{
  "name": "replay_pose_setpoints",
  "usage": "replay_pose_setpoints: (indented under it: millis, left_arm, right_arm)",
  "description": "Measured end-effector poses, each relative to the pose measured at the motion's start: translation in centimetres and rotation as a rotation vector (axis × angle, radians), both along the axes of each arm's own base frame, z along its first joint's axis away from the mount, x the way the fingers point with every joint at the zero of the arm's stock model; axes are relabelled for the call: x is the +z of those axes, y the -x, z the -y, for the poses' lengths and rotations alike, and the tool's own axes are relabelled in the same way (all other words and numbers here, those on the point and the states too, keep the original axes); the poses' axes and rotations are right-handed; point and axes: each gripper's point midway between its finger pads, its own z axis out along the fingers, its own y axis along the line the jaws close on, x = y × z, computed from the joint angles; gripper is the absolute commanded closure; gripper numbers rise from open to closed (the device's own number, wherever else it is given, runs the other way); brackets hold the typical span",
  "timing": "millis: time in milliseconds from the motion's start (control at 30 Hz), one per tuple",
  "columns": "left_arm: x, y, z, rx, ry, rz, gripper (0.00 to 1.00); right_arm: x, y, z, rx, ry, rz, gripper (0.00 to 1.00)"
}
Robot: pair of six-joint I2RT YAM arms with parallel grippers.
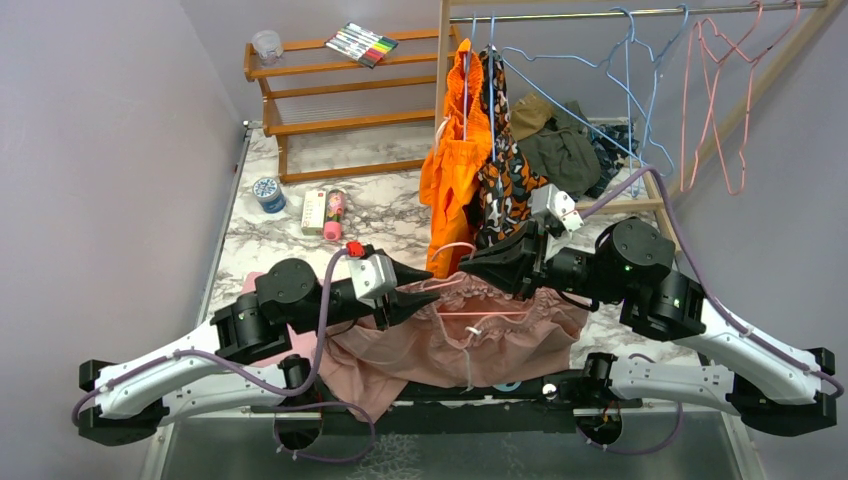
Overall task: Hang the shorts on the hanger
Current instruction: Hang the shorts on the hanger.
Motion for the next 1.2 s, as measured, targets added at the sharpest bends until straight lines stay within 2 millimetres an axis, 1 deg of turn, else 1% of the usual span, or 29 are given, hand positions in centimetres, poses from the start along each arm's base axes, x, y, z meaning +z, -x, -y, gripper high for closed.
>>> replay_pose_setpoints:
  millis: [67, 133, 167, 367, 433, 500, 567, 700, 800, 933, 1000, 1033, 1100, 1133, 1200]
  left_arm:
    - [-0.6, -0.1, 0.2, 0.000, -0.022, 0.000, 0.76]
    - [-0.5, -0.1, -0.1, 0.005, -0.018, 0.004, 0.85]
    - [-0.3, -0.1, -0.4, 0.011, -0.011, 0.008, 0.88]
    - [-0.4, 0.0, -2.7, 0.054, 0.024, 0.002, 0.88]
    - [-0.6, 0.0, -3.3, 0.067, 0.036, -0.007, 0.84]
    - [-0.8, 0.1, -3.8, 0.076, 0.046, -0.015, 0.70]
    - [-0.9, 0.1, -4.1, 0.081, 0.051, -0.024, 0.59]
    - [-0.7, 0.1, -4.2, 0.084, 0.052, -0.028, 0.48]
    - [0.8, 0.1, -4.2, 0.083, 0.060, -0.010, 0.45]
    - [4.3, 0.3, -3.9, 0.060, 0.104, 0.037, 0.44]
    - [6.0, 0.7, -3.4, 0.028, 0.126, 0.062, 0.44]
    - [6.5, 0.9, -2.9, 0.004, 0.129, 0.074, 0.44]
    - [6.4, 1.2, -1.8, -0.033, 0.113, 0.081, 0.44]
    - [6.0, 1.3, -1.2, -0.053, 0.096, 0.083, 0.44]
    - [4.6, 1.3, 0.3, -0.086, 0.043, 0.078, 0.43]
  right_arm:
    - [0.0, 0.0, 0.0, 0.000, 0.000, 0.000, 0.99]
    - [0.0, 0.0, 0.0, 0.000, -0.001, 0.000, 0.99]
    - [0.0, 0.0, 0.0, 0.000, -0.002, 0.000, 0.99]
    - [0.6, 0.3, 0.6, 0.000, -0.018, 0.007, 0.99]
    - [0.7, 0.3, 0.7, 0.000, -0.024, 0.009, 0.99]
    - [0.8, 0.3, 0.7, 0.000, -0.025, 0.009, 0.99]
    - [0.7, 0.3, 0.7, 0.000, -0.024, 0.005, 0.99]
    - [0.6, 0.3, 0.6, 0.001, -0.021, 0.002, 0.99]
    - [0.5, 0.2, 0.5, 0.000, -0.018, 0.000, 0.99]
    - [0.4, 0.2, 0.4, 0.001, -0.015, -0.002, 0.99]
    - [0.3, 0.2, 0.3, 0.002, -0.013, -0.003, 0.99]
    - [0.3, 0.2, 0.2, 0.003, -0.012, -0.004, 0.99]
    - [0.2, 0.2, 0.1, 0.006, -0.010, -0.008, 0.99]
    - [0.2, 0.2, 0.1, 0.008, -0.008, -0.009, 0.99]
    - [0.1, 0.3, 0.0, 0.013, -0.007, -0.011, 0.99]
